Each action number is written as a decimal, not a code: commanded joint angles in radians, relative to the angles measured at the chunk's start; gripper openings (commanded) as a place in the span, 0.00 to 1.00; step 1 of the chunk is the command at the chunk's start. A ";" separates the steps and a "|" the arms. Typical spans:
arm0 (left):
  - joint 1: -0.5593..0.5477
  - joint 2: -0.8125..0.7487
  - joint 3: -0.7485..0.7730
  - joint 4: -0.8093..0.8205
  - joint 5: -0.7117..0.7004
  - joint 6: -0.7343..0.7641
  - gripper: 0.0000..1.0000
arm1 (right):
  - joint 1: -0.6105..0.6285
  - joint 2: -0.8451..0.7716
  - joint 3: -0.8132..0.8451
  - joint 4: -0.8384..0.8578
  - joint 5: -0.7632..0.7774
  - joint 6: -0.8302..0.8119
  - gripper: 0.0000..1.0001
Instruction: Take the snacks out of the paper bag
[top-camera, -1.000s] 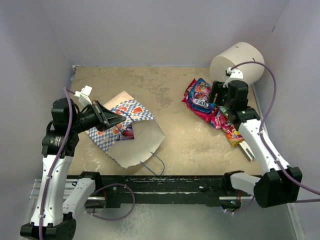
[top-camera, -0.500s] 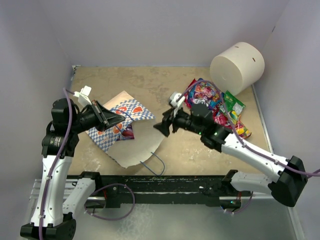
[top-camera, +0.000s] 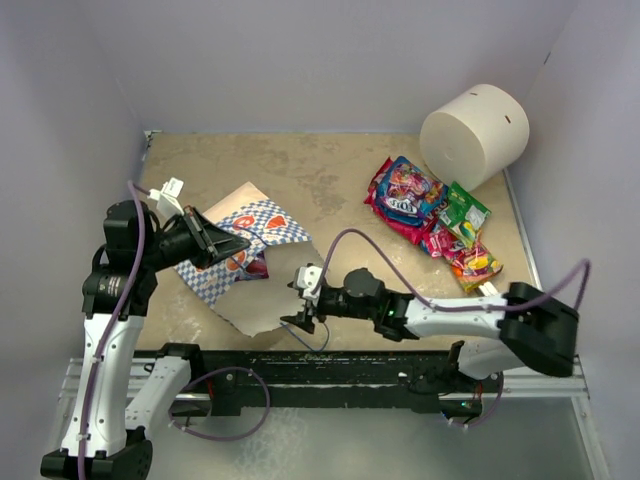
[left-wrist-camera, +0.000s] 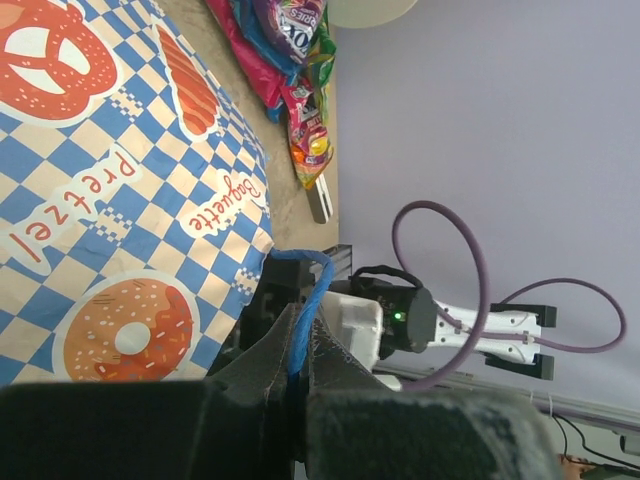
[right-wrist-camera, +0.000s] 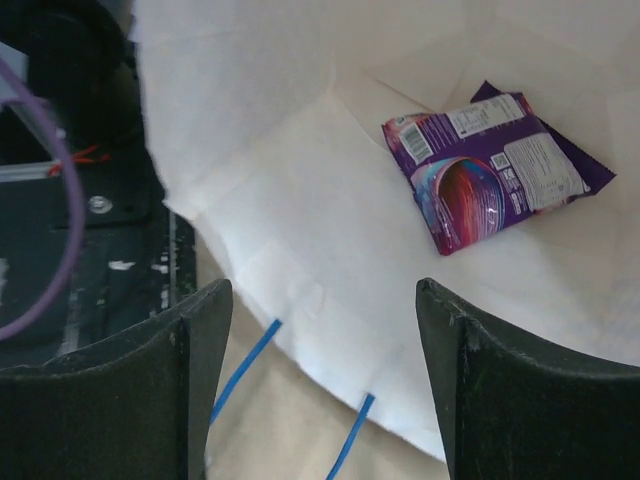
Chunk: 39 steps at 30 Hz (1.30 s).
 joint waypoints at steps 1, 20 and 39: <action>-0.002 -0.006 0.034 -0.038 -0.005 0.039 0.00 | 0.010 0.180 0.054 0.339 0.091 -0.050 0.77; -0.002 0.022 0.100 -0.169 0.001 0.076 0.00 | 0.024 0.833 0.394 0.709 0.419 -0.142 0.99; -0.001 0.027 0.143 -0.229 0.005 0.107 0.00 | -0.054 1.031 0.574 0.579 0.374 -0.040 0.57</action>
